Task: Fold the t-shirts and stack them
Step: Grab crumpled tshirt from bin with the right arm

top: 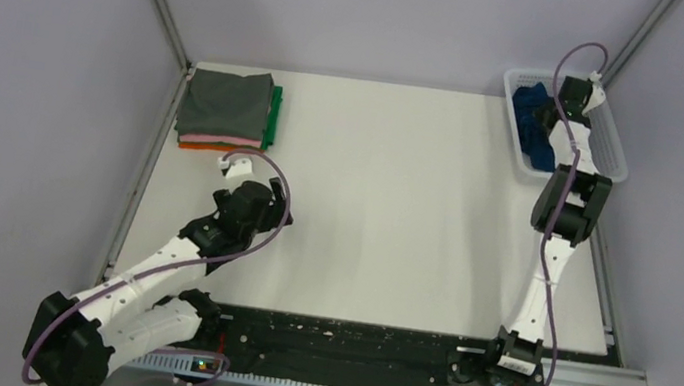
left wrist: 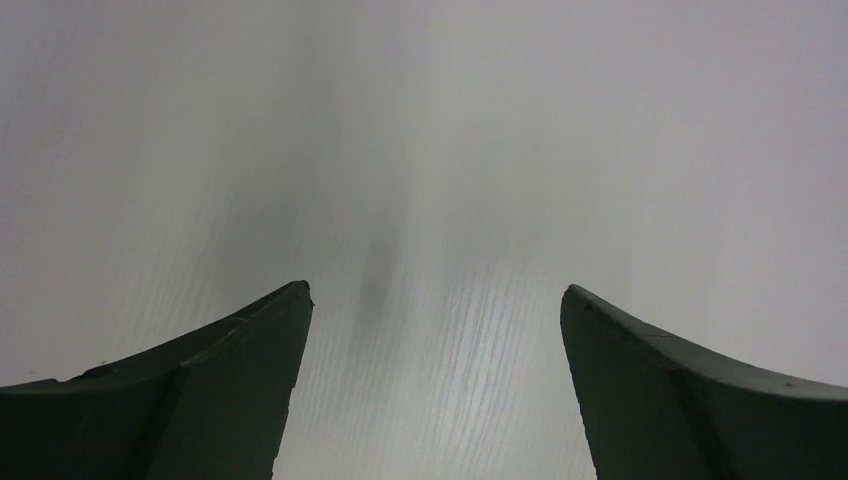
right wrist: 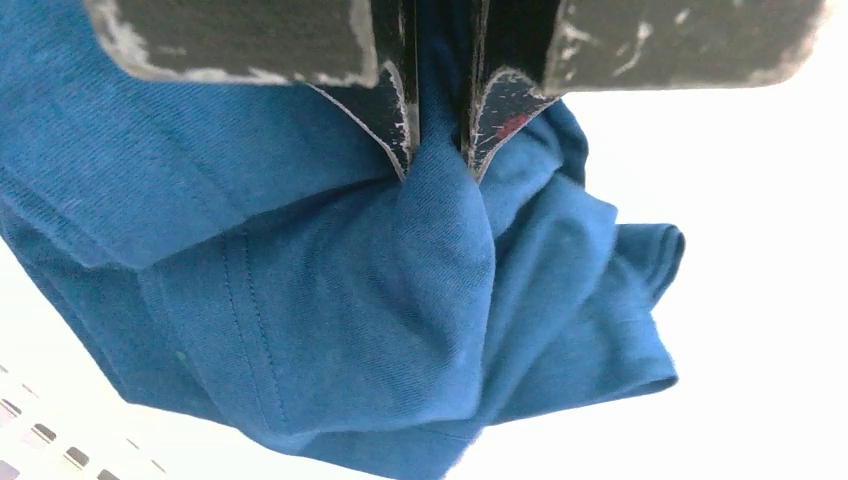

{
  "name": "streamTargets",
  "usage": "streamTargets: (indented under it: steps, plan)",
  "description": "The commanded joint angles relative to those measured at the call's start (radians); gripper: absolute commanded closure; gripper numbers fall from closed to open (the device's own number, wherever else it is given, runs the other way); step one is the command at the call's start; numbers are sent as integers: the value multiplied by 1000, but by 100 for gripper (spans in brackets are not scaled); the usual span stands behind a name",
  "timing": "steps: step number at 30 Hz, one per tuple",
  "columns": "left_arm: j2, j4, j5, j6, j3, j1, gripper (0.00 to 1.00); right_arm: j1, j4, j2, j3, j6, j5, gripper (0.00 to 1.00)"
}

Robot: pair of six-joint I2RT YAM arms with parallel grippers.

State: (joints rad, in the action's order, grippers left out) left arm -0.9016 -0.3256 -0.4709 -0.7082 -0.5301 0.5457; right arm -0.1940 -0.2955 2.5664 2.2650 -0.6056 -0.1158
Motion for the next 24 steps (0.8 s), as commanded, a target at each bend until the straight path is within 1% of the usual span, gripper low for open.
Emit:
streamTargets:
  steps: [1, 4, 7, 11, 13, 17, 19, 22, 24]
  plan:
    - [31, 11, 63, 15, -60, -2, 1, 10, 67, -267, 13, 21, 107, 100]
    - [89, 0, 78, 17, -56, -2, 1, 21, 68, -430, -35, 47, 203, 100]
    - [153, 12, 77, 16, -29, -2, 1, 68, 55, -615, -145, 109, 274, 100]
    - [217, 12, 98, 14, -18, -2, 1, 180, 79, -838, -307, 195, 356, 100]
    - [244, 5, 106, 14, -17, -2, 1, 259, 79, -914, -353, 189, 402, 100]
    - [294, -17, 99, 10, -19, -2, 1, 412, 79, -989, -387, 155, 572, 100]
    - [316, -23, 87, 5, -14, -1, 1, 491, 81, -990, -381, 146, 661, 100]
    - [346, -45, 59, -4, -17, -2, 1, 547, 71, -975, -385, 127, 785, 100]
    - [365, -58, 38, -10, -16, -2, 1, 552, 66, -976, -443, 117, 876, 100]
